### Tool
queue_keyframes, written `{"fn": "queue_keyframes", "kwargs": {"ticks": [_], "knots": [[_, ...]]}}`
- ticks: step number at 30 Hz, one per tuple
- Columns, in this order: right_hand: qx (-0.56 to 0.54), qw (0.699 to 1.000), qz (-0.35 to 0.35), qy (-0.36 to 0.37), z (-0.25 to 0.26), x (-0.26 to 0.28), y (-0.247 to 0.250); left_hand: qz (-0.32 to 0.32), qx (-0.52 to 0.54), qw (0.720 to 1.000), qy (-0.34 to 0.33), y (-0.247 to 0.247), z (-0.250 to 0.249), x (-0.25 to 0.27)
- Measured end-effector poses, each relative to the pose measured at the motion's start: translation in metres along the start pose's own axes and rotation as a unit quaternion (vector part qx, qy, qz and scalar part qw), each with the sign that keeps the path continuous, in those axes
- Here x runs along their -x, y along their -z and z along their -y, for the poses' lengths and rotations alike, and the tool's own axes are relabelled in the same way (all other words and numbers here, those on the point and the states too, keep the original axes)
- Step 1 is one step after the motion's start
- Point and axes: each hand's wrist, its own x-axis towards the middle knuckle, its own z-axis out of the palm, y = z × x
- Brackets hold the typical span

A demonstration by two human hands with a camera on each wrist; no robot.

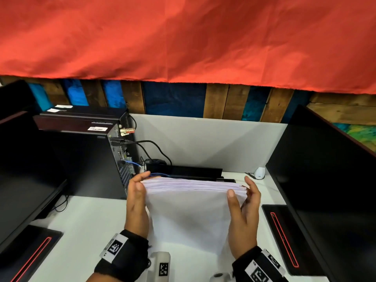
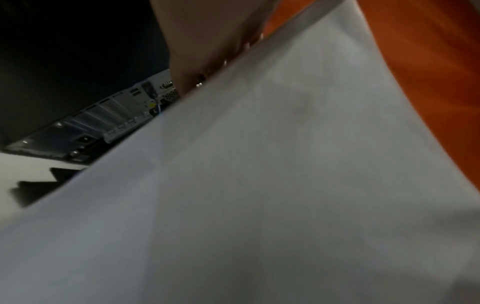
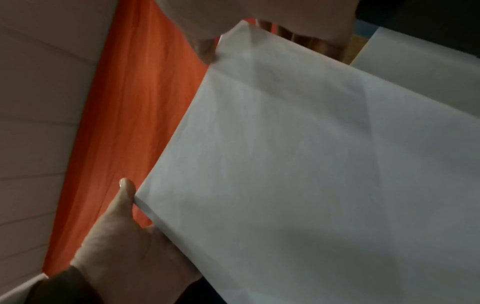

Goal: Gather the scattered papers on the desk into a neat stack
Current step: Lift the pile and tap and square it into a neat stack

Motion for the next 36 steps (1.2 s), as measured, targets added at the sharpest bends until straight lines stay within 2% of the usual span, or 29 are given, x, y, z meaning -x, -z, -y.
{"fn": "queue_keyframes", "kwargs": {"ticks": [3, 6, 8, 10, 13, 15, 18, 22, 26, 28, 30, 33, 36], "knots": [[0.018, 0.998, 0.046, -0.029, -0.001, 0.004, -0.004, 0.042, -0.044, 0.998, 0.017, -0.003, 0.006, 0.007], [0.031, 0.998, 0.042, -0.044, -0.006, 0.000, -0.006, 0.030, -0.093, 0.995, 0.021, -0.012, 0.007, 0.009], [0.037, 0.998, 0.031, -0.047, -0.010, -0.004, -0.002, 0.014, -0.093, 0.995, 0.037, -0.012, 0.005, 0.005], [0.042, 0.997, 0.028, -0.060, -0.014, -0.009, 0.004, 0.030, -0.082, 0.995, 0.054, -0.007, 0.004, 0.000], [0.036, 0.991, 0.058, -0.112, -0.022, -0.011, 0.011, 0.069, -0.068, 0.992, 0.086, 0.005, 0.011, -0.007], [0.036, 0.989, 0.083, -0.120, -0.027, -0.008, 0.010, 0.073, -0.082, 0.989, 0.096, 0.008, 0.016, -0.006], [0.022, 0.989, 0.086, -0.115, -0.024, -0.005, 0.001, 0.040, -0.127, 0.989, 0.070, 0.002, 0.019, -0.002], [-0.001, 0.996, 0.052, -0.076, -0.011, -0.010, -0.006, -0.011, -0.104, 0.994, 0.031, -0.014, 0.005, -0.003], [-0.023, 0.998, 0.059, -0.018, 0.007, -0.010, -0.007, -0.018, -0.122, 0.991, -0.058, -0.022, -0.016, -0.002], [-0.008, 0.998, 0.069, -0.008, 0.009, -0.006, -0.005, -0.005, -0.132, 0.989, -0.071, -0.020, -0.018, 0.003], [0.011, 0.996, 0.084, -0.035, 0.002, -0.001, 0.000, -0.003, -0.121, 0.992, -0.043, -0.012, -0.010, 0.009], [0.036, 0.991, 0.088, -0.095, -0.014, 0.005, 0.010, -0.026, -0.065, 0.997, 0.044, 0.007, 0.014, 0.016], [-0.008, 0.990, 0.066, -0.127, -0.027, 0.008, 0.015, -0.019, -0.071, 0.993, 0.088, 0.021, 0.039, 0.023]]}}
